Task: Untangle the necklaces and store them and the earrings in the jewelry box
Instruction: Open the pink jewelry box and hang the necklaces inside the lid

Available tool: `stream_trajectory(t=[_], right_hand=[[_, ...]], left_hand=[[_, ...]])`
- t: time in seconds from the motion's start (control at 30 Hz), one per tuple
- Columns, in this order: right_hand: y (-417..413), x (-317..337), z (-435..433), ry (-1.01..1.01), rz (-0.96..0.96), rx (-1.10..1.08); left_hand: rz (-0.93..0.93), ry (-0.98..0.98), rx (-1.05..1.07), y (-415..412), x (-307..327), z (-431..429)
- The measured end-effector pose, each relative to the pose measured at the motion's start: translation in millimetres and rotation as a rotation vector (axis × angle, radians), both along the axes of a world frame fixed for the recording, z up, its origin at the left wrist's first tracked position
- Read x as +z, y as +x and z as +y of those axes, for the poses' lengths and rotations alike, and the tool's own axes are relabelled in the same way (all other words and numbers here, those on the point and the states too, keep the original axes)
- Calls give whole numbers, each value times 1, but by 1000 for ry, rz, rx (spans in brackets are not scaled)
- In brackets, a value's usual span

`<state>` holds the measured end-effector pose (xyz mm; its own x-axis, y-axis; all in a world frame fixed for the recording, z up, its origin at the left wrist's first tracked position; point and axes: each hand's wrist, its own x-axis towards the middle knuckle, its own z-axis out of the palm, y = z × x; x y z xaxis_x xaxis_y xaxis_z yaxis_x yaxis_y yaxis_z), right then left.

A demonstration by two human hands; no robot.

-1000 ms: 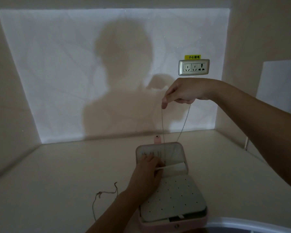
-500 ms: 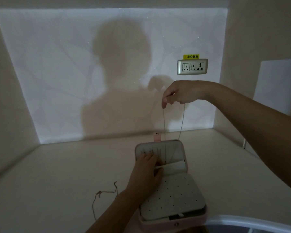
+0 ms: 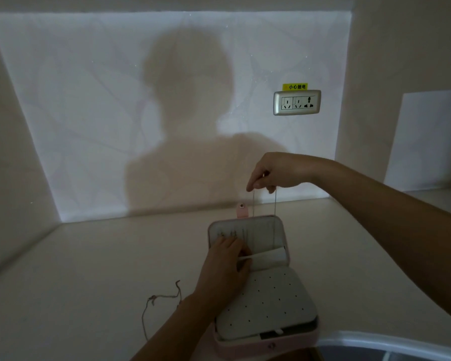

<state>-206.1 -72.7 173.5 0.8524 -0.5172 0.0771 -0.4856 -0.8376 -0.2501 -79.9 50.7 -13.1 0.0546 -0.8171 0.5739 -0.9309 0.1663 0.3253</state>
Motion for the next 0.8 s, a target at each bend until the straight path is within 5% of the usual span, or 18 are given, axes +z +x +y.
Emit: stream_trajectory(t=[0.4, 0.8], right_hand=[[-5, -45, -2, 83, -156, 54], [-4, -80, -1, -132, -274, 77]], left_hand=[[4, 12, 13, 0, 1, -1], [0, -33, -5, 1, 0, -2]])
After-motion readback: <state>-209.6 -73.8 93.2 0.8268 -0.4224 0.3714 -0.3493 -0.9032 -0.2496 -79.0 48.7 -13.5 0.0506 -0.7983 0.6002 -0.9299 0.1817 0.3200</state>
